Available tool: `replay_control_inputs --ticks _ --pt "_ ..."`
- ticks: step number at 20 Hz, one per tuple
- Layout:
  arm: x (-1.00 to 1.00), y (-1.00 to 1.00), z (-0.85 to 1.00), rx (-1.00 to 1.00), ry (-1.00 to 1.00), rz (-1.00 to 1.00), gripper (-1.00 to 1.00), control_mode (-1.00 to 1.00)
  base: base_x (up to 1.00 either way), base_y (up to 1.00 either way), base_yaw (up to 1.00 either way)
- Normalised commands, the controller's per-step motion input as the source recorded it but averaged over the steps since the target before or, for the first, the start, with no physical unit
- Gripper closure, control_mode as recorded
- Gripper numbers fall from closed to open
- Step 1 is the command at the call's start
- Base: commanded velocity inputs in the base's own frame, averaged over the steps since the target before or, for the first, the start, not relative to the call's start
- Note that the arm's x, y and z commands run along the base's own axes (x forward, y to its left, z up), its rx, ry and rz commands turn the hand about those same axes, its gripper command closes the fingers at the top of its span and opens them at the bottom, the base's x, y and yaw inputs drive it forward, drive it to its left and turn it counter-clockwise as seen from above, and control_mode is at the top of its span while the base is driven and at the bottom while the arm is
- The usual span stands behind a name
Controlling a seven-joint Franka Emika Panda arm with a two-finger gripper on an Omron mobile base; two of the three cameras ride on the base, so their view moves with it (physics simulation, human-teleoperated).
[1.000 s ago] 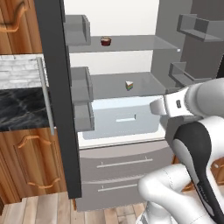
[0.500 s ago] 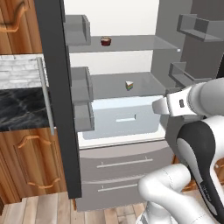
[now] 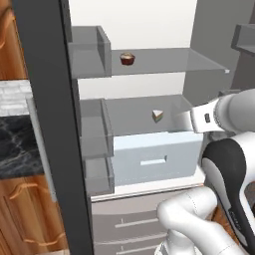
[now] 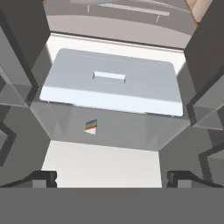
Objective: Take the cupcake and cake from the fridge and place them on the empty tray on the dining counter.
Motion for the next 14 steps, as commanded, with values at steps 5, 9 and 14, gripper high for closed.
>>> replay_control_inputs --ticks 5,9,14 --pt "0.0 0.0 0.0 0.0 0.0 0.0 -1.0 1.0 1.0 -0.05 -0.07" --pt "0.0 0.0 0.0 0.0 0.0 0.0 -1.0 1.0 1.0 -0.01 -0.08" --pt "0.11 0.0 0.0 0.0 0.0 0.0 -1.0 -1.0 0.29 0.0 0.0"
